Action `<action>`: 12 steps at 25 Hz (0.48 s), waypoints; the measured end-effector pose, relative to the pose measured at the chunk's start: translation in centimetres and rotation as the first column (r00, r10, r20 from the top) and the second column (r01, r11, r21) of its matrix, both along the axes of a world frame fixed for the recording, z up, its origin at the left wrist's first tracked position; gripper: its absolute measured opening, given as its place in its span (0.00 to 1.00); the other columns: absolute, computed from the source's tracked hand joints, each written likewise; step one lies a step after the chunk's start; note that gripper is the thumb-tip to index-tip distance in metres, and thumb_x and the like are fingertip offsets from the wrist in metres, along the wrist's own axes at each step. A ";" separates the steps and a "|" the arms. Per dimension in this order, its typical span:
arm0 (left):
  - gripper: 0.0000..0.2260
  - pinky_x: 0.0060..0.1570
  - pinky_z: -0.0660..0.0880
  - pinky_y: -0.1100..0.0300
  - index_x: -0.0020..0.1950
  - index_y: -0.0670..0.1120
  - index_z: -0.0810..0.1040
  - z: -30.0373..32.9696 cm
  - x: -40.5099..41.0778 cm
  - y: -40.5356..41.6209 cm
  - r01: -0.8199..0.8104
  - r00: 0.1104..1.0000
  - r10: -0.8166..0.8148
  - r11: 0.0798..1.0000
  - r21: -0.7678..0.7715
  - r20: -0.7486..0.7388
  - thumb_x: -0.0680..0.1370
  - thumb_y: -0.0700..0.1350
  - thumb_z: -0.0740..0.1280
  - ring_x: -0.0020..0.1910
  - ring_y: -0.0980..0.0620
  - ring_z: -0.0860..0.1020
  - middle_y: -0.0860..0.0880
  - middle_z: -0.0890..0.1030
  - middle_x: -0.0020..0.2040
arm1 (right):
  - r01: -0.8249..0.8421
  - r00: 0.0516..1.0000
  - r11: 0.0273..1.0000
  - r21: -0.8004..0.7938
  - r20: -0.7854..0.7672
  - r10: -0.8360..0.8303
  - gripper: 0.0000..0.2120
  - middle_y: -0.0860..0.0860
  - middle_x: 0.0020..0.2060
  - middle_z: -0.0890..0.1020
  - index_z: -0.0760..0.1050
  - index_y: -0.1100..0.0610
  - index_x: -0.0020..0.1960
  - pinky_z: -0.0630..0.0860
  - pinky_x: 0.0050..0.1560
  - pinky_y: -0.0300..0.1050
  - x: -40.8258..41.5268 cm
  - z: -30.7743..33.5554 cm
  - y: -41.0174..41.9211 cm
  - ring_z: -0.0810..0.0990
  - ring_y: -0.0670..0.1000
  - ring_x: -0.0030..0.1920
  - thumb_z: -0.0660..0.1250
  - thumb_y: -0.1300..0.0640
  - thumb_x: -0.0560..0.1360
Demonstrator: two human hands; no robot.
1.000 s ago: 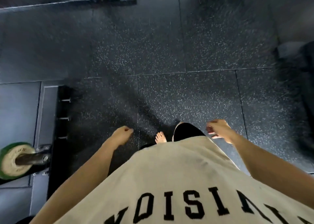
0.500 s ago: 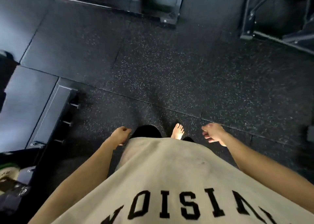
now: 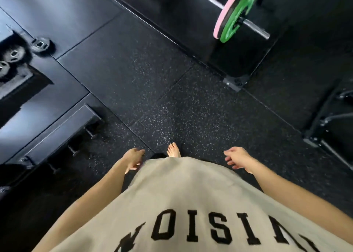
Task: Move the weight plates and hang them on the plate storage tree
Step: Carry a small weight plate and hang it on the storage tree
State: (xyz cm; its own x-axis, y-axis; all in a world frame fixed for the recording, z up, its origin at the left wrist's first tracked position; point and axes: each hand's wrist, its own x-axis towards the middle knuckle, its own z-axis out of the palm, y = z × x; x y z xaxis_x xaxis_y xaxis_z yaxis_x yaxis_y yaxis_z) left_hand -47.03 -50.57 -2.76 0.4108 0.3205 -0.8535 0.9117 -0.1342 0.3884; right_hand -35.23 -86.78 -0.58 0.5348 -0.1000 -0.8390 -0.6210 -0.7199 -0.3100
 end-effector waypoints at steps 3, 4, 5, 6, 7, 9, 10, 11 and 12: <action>0.07 0.48 0.74 0.51 0.54 0.43 0.74 2.4 8.7 4.4 -0.036 0.998 0.034 0.999 0.017 0.060 0.82 0.45 0.60 0.46 0.46 0.75 0.44 0.75 0.47 | -0.091 0.995 0.996 0.011 0.033 0.091 0.06 0.53 0.42 0.80 0.76 0.55 0.49 0.75 0.39 0.45 9.7 0.8 5.8 0.78 0.52 0.41 0.64 0.53 0.79; 0.09 0.50 0.75 0.49 0.56 0.42 0.75 2.7 11.0 6.0 -0.049 0.995 0.047 0.998 0.032 0.086 0.82 0.46 0.60 0.47 0.46 0.75 0.43 0.76 0.49 | -0.130 0.991 0.991 0.020 0.031 0.129 0.06 0.53 0.42 0.80 0.76 0.55 0.49 0.75 0.39 0.45 12.5 0.8 8.0 0.78 0.53 0.41 0.64 0.53 0.79; 0.12 0.52 0.76 0.49 0.59 0.40 0.76 3.3 13.0 7.1 -0.054 0.995 0.049 0.998 0.044 0.091 0.82 0.46 0.60 0.47 0.46 0.76 0.43 0.77 0.50 | -0.167 0.986 0.985 0.031 0.029 0.167 0.05 0.53 0.41 0.80 0.75 0.55 0.48 0.74 0.38 0.44 15.0 0.9 10.0 0.78 0.53 0.41 0.64 0.54 0.80; 0.14 0.52 0.76 0.49 0.61 0.39 0.76 3.2 14.5 8.2 -0.064 0.994 0.060 0.997 0.043 0.091 0.82 0.46 0.60 0.47 0.46 0.76 0.43 0.78 0.50 | -0.201 0.980 0.979 0.036 0.027 0.200 0.06 0.53 0.41 0.79 0.75 0.55 0.48 0.74 0.36 0.43 17.3 0.9 11.9 0.77 0.52 0.40 0.64 0.54 0.80; 0.14 0.51 0.76 0.50 0.62 0.38 0.76 3.1 16.0 9.6 -0.079 0.994 0.075 0.996 0.042 0.076 0.82 0.46 0.60 0.46 0.46 0.76 0.43 0.78 0.49 | -0.238 0.971 0.970 0.041 0.022 0.237 0.06 0.52 0.40 0.79 0.75 0.55 0.47 0.73 0.34 0.43 20.2 0.6 14.1 0.77 0.51 0.38 0.64 0.54 0.80; 0.15 0.51 0.75 0.51 0.63 0.37 0.75 2.4 18.8 11.7 -0.129 0.992 0.128 0.991 0.037 0.016 0.83 0.46 0.60 0.46 0.46 0.76 0.42 0.79 0.50 | -0.324 0.946 0.945 0.038 0.013 0.323 0.06 0.53 0.40 0.79 0.75 0.56 0.48 0.72 0.34 0.43 25.6 -0.1 18.5 0.76 0.50 0.36 0.64 0.54 0.80; 0.15 0.52 0.76 0.50 0.64 0.38 0.75 2.0 19.8 12.6 -0.148 0.989 0.148 0.989 0.022 -0.010 0.83 0.47 0.59 0.47 0.45 0.76 0.41 0.80 0.53 | -0.366 0.931 0.930 0.035 0.007 0.366 0.06 0.53 0.40 0.79 0.75 0.56 0.48 0.72 0.34 0.43 28.2 -0.5 20.7 0.76 0.50 0.36 0.64 0.54 0.80; 0.16 0.53 0.76 0.50 0.64 0.38 0.74 1.8 20.8 13.7 -0.164 0.985 0.165 0.986 0.022 -0.059 0.83 0.47 0.59 0.49 0.45 0.77 0.40 0.80 0.56 | -0.402 0.915 0.915 0.034 -0.005 0.403 0.06 0.54 0.42 0.80 0.75 0.56 0.48 0.72 0.33 0.42 30.9 -1.1 22.9 0.76 0.50 0.37 0.64 0.54 0.80; 0.16 0.55 0.76 0.50 0.65 0.40 0.73 1.6 21.9 15.1 -0.192 0.976 0.193 0.981 0.026 -0.103 0.84 0.48 0.58 0.51 0.43 0.77 0.40 0.79 0.59 | -0.439 0.898 0.898 0.031 -0.017 0.440 0.06 0.55 0.43 0.80 0.75 0.56 0.48 0.72 0.32 0.42 33.9 -1.4 25.3 0.76 0.50 0.37 0.63 0.54 0.80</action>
